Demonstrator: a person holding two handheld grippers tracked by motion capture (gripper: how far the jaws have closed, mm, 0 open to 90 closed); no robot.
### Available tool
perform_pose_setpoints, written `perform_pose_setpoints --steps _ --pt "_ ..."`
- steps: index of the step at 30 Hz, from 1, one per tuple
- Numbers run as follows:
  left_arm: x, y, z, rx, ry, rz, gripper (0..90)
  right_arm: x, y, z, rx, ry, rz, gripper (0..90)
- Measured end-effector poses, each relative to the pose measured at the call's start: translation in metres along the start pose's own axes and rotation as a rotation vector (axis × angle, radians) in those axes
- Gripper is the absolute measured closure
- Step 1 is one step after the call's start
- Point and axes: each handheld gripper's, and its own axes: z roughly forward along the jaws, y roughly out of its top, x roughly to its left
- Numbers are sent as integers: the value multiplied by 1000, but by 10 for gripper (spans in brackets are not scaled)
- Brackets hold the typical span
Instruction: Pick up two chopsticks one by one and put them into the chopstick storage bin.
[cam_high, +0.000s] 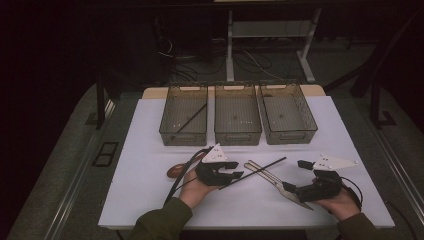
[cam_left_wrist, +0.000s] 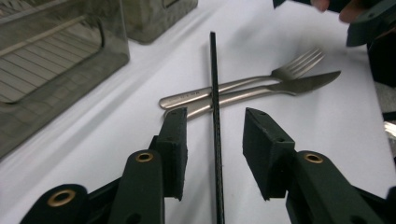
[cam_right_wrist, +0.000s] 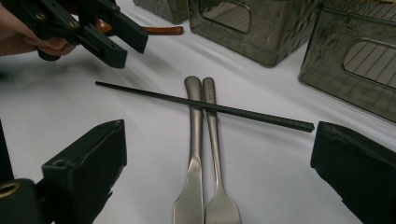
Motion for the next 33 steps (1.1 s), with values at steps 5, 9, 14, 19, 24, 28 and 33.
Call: perform_pose_setpoints --steps 5,9,14,19,24,28,33 --pt "-2 -2 8 15 -2 8 645 0 0 0 2 0 0 31" --pt "-2 -3 13 28 -2 7 686 0 0 0 2 0 0 31" --pt "-1 -7 21 63 -20 10 720 0 0 0 2 0 0 31" --pt "-1 -8 25 79 -21 -4 750 0 0 0 2 0 0 31" --pt "0 -8 28 94 -14 -9 771 0 0 0 3 0 -1 31" --pt "-1 -8 30 113 -10 -4 780 0 0 0 2 1 0 31" --pt "-3 -7 33 143 4 9 791 0 0 0 4 1 0 31"
